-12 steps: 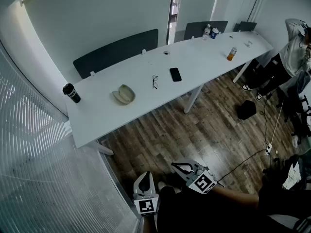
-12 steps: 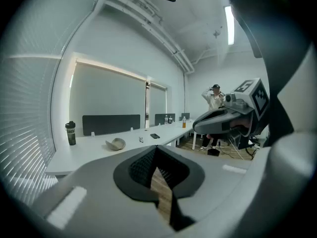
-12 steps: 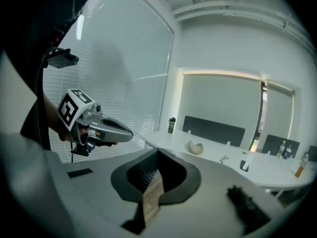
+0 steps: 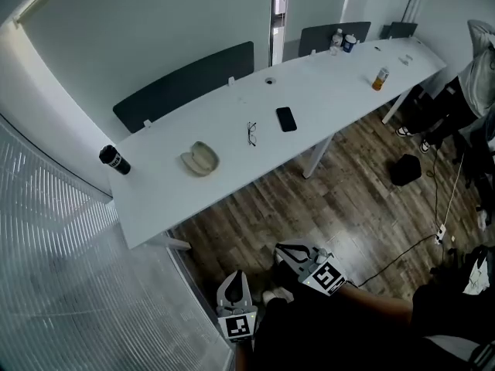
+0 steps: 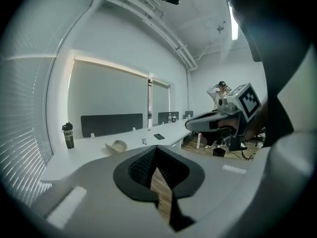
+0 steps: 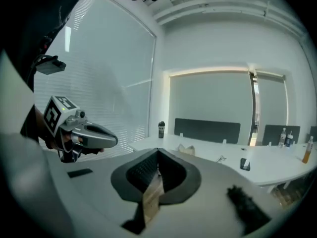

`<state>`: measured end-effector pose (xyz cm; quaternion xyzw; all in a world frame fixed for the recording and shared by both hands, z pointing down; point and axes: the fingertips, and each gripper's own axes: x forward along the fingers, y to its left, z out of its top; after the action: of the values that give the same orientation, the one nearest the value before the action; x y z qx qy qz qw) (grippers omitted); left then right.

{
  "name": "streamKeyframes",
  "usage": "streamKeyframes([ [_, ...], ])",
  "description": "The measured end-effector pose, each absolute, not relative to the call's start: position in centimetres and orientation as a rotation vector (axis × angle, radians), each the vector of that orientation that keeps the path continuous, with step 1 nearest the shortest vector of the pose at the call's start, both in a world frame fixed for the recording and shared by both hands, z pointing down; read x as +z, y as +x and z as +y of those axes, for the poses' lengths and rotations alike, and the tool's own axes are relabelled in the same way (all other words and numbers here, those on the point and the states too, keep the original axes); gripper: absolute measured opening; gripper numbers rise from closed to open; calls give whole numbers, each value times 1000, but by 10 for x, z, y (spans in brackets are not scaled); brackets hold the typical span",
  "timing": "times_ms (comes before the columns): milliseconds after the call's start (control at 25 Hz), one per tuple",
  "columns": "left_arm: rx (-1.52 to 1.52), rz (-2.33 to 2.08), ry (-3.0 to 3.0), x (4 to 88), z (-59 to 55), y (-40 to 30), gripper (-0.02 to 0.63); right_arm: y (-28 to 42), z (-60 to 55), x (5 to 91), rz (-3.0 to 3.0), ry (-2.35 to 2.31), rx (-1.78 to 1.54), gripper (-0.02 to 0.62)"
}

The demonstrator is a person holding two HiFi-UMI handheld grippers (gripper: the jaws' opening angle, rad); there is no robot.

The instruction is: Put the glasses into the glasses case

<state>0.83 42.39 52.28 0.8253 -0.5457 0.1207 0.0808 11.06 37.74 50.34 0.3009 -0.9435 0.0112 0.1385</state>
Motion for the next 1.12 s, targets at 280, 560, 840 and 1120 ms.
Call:
streamKeyframes([
  [280, 388, -1662, 2461, 515, 349, 26, 8, 132, 296, 497, -2759, 934, 41, 8],
  [560, 392, -1643, 2487, 520, 293, 48, 8, 156, 242, 499, -2788, 936, 68, 8],
  [840, 345, -1681, 2432, 524, 270, 45, 8, 174, 206, 513, -2770, 938, 144, 8],
  [1120, 338, -1701, 2370, 528, 250, 29, 8, 165, 187, 527, -2752, 897, 208, 8],
])
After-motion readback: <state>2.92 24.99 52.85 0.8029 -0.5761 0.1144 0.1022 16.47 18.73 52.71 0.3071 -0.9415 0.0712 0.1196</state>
